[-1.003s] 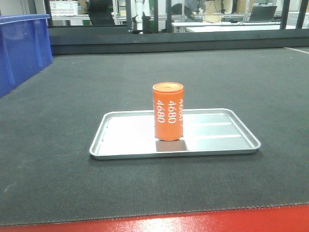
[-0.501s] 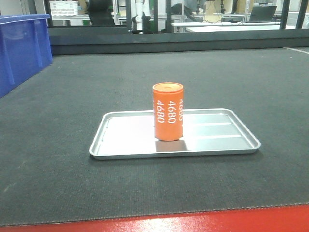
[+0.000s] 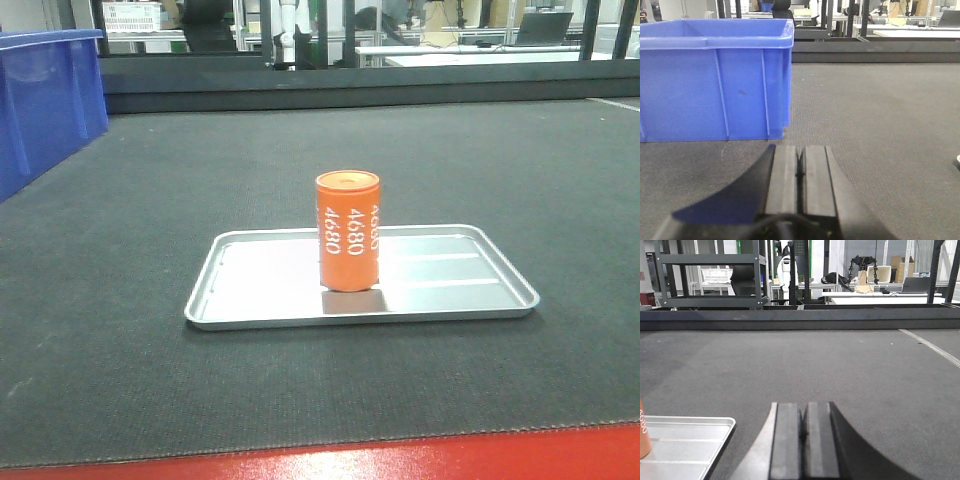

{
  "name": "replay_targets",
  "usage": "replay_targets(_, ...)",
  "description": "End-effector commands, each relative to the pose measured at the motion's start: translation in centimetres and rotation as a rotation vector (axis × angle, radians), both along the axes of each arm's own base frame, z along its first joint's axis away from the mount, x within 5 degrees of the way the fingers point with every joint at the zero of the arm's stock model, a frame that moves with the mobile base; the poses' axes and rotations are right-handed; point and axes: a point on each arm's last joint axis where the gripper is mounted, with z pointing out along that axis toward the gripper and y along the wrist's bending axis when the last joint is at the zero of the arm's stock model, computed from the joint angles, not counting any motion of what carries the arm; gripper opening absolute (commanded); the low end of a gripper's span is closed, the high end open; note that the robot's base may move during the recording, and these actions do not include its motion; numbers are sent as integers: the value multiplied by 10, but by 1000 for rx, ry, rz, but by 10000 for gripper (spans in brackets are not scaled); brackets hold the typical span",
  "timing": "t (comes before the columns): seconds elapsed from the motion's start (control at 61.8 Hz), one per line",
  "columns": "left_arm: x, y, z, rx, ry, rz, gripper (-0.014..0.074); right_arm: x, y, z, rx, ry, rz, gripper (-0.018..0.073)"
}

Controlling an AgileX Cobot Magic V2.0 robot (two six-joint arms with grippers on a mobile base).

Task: Grab orange capacitor from left shelf to right conveyor

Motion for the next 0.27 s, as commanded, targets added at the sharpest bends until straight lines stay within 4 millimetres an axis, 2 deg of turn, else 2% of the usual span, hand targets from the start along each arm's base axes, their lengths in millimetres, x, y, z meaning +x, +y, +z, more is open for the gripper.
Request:
replay_targets(0.0,0,0,10,-7,-83,1,-105,-3,0,9,-6,-113,3,57)
replay_targets(0.259,0,0,10,-7,-83,1,-105,-3,0,9,-6,-113,3,57)
